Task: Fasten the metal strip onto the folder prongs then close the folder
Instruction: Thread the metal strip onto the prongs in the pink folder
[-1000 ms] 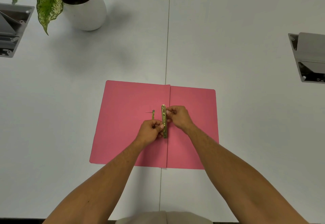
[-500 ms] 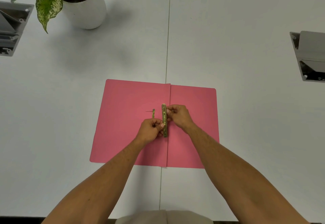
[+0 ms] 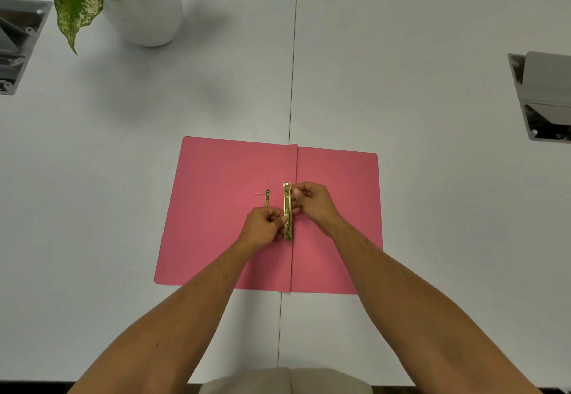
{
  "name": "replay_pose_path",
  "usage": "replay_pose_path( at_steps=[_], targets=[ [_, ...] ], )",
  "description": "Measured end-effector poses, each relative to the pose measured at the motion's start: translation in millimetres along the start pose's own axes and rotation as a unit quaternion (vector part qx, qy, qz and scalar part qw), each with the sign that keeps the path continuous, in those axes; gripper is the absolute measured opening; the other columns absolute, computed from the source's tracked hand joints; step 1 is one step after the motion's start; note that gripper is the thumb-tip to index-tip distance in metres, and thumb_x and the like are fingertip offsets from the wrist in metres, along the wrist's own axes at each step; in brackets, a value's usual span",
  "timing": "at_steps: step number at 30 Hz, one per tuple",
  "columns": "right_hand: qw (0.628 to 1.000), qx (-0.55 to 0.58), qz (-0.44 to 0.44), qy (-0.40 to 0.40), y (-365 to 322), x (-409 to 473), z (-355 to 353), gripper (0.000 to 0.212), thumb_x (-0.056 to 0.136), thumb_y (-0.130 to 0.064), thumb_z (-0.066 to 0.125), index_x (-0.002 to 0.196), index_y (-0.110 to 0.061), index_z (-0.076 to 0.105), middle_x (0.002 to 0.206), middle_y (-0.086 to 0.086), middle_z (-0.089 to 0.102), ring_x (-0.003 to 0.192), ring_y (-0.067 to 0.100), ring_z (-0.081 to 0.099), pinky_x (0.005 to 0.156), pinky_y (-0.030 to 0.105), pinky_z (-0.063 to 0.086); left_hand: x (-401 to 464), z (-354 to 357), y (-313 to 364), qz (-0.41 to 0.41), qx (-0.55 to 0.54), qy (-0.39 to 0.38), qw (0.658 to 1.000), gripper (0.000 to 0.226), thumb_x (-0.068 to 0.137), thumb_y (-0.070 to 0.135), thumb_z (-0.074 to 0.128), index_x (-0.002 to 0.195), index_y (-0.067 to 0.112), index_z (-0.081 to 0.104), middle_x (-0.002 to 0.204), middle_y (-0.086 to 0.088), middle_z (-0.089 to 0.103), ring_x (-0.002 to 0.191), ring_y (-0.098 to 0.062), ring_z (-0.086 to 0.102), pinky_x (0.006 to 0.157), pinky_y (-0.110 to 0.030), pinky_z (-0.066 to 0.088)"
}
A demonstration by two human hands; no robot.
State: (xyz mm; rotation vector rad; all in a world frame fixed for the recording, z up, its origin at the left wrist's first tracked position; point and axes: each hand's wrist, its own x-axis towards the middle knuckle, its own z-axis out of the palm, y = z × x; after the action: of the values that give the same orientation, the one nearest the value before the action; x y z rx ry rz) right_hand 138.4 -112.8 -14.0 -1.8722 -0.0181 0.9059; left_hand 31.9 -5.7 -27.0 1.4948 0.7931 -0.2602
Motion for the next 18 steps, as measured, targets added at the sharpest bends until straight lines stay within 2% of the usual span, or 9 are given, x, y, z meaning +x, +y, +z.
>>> replay_pose_path(
  at_steps=[4,7,9,12,15,18],
  targets=[
    [1.000,-0.008,0.010,0.003,5,-5,-2,0.010,0.090,-0.003,0.063,0.098,-0.009,0.066,0.084,0.006,0.068,0.069,0.015,0.065,0.063,0.027,0.058,2,1,-2,-0.004,0.037,0.004,0.999,0.010,0.090,0.003,0.061,0.089,0.000,0.070,0.065,-0.007,0.065,0.052,-0.012,0.060,0.051,-0.020,0.053],
    [0.999,-0.025,0.020,0.008,9,-8,0,0.013,0.087,0.000,0.066,0.096,-0.009,0.066,0.078,0.005,0.068,0.064,0.013,0.066,0.055,0.022,0.055,3,1,-3,-0.004,0.068,0.019,0.998,0.010,0.088,0.005,0.063,0.083,0.005,0.072,0.067,-0.007,0.068,0.050,-0.009,0.062,0.049,-0.019,0.053],
    [0.999,-0.041,0.018,0.020,11,-7,2,0.015,0.085,0.001,0.068,0.096,-0.008,0.067,0.077,0.008,0.069,0.065,0.016,0.066,0.058,0.026,0.057,5,2,-2,-0.008,0.084,0.022,0.996,0.012,0.088,0.005,0.064,0.080,0.008,0.072,0.067,-0.007,0.069,0.051,-0.010,0.064,0.049,-0.019,0.053],
    [0.995,-0.090,0.002,0.040,13,-4,6,0.016,0.082,0.000,0.068,0.095,-0.010,0.068,0.076,0.013,0.067,0.069,0.018,0.064,0.072,0.033,0.059,8,2,-3,-0.011,0.116,0.026,0.993,0.013,0.087,0.008,0.064,0.076,0.009,0.072,0.063,-0.007,0.070,0.051,-0.011,0.064,0.056,-0.024,0.054],
    [0.990,-0.131,-0.011,0.057,12,-4,8,0.017,0.082,0.000,0.066,0.087,-0.016,0.068,0.070,0.006,0.068,0.064,0.017,0.064,0.069,0.031,0.060,8,4,-2,-0.012,0.139,0.034,0.990,0.015,0.086,0.009,0.064,0.072,0.012,0.072,0.057,0.000,0.068,0.047,-0.004,0.063,0.055,-0.020,0.050],
    [0.987,-0.144,-0.006,0.066,11,-5,9,0.019,0.081,0.000,0.068,0.080,-0.019,0.065,0.066,0.001,0.068,0.061,0.017,0.066,0.065,0.030,0.060,10,5,3,-0.014,0.164,0.036,0.986,0.014,0.085,0.010,0.066,0.073,0.010,0.072,0.063,-0.006,0.071,0.055,-0.013,0.066,0.060,-0.022,0.053]
  ],
)
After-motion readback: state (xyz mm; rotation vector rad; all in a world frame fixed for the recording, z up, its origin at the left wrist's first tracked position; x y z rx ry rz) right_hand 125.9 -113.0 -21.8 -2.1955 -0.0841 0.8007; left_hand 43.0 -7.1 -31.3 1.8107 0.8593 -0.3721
